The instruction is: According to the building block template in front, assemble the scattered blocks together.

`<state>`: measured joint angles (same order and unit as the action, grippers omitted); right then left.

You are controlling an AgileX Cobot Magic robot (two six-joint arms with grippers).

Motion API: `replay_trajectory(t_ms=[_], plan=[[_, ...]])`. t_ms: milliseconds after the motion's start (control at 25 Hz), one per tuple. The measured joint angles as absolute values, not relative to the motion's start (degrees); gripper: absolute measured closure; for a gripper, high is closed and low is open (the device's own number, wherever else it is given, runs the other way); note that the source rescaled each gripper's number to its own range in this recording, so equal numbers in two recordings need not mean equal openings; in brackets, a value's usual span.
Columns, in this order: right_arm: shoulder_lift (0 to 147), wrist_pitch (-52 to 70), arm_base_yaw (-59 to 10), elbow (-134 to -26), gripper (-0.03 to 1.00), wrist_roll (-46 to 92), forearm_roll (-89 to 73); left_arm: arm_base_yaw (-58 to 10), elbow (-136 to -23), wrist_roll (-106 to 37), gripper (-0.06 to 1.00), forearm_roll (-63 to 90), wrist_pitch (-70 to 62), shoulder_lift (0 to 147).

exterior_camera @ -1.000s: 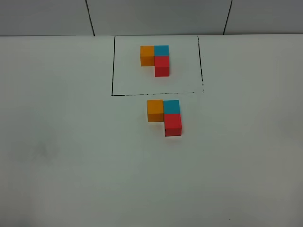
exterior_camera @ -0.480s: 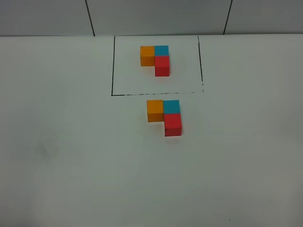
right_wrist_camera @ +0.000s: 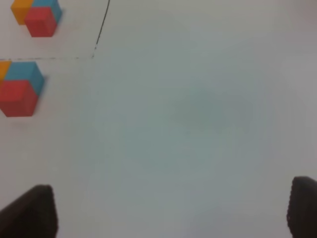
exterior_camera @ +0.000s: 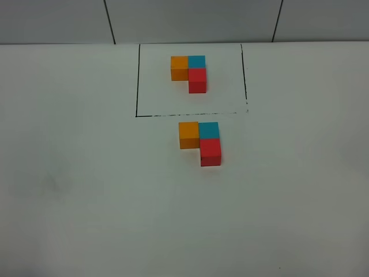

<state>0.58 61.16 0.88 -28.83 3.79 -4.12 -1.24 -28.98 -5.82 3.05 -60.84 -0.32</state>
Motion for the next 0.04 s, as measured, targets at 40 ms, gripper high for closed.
replay_trajectory(t_ms=[40], plan=[[0.58,61.16,0.88,-28.83,0.11,3.79,-4.07,-1.24,-28.98,-5.82,0.23,3.05,-60.84,-0.32]])
